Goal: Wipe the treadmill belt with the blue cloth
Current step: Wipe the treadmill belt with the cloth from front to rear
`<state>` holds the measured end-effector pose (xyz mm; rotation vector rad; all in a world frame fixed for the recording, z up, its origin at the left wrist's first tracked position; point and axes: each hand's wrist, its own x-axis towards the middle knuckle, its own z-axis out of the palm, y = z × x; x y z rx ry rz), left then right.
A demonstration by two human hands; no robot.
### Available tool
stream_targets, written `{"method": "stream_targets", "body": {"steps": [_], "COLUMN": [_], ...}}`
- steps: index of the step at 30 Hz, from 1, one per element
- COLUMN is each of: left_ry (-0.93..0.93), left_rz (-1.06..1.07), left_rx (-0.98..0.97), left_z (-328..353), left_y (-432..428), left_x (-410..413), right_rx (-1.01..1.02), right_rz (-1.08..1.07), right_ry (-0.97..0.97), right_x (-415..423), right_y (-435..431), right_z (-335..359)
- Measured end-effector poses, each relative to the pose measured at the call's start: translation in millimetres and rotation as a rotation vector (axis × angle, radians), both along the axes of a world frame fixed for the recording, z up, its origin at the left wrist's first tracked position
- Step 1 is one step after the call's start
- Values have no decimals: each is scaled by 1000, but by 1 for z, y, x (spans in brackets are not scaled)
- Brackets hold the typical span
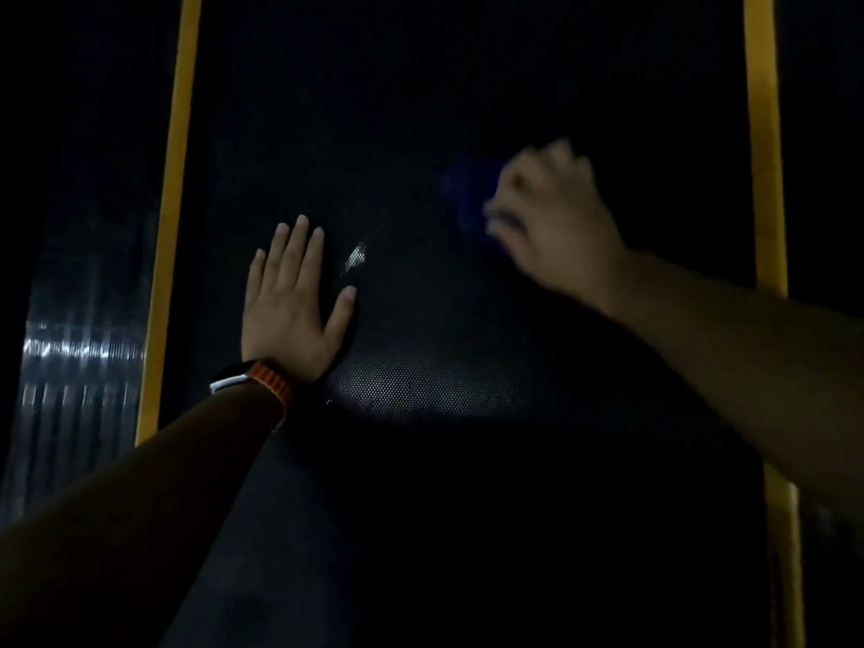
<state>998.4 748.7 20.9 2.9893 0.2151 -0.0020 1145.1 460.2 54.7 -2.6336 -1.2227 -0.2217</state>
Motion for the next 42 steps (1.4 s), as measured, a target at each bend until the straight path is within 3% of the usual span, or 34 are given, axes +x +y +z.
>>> {"method": "stream_targets", "body": {"steps": [2, 4, 9, 12, 15, 18, 20, 22, 24, 26, 28, 31, 33, 34, 37, 39, 42], "left_ry": [4, 4, -6, -13, -28, -28, -27, -23, -7, -1, -13, -21, -17, -12, 16, 15, 3], "left_rz": [-1, -6, -2, -7, -17, -25, -29, -25, -20, -13, -15, -19, -21, -23, -15, -4, -15], "left_rx": [-3, -1, -1, -4, 7, 21, 26, 34, 36, 39, 35, 24, 29, 33, 31, 36, 30], "left_z": [-3, -4, -3, -3, -5, -7, -8, -7, -6, -5, -5, -6, -6, -6, -4, -4, -5], "left_y": [0, 1, 1, 1, 2, 4, 4, 4, 3, 2, 3, 4, 4, 3, 3, 4, 4], "left_x": [0, 0, 0, 1, 1, 0, 0, 1, 1, 1, 2, 2, 0, 0, 2, 2, 2], "right_rx": [87, 100, -36, -66, 10, 35, 66, 109, 23, -66, -68, 6, 36, 39, -17, -85, -47], "right_rz": [-191, -206, 390, 483, 123, -148, -100, 109, 366, 571, 508, 71, -83, -41, 342, 513, 382], "right_ry": [115, 140, 397, 275, 72, 156, 169, 216, 293, 287, 169, 174, 226, 212, 305, 319, 180], "right_x": [23, -5, -150, -101, -7, 28, -7, -73, -127, -118, -69, 8, -13, -46, -150, -142, -89], "right_y": [11, 16, -19, -5, 30, 52, 53, 39, 19, 9, 27, 62, 71, 66, 32, 18, 33], "right_z": [-3, -10, -12, -12, -18, -32, -41, -45, -41, -38, -37, -29, -37, -42, -37, -36, -40]}}
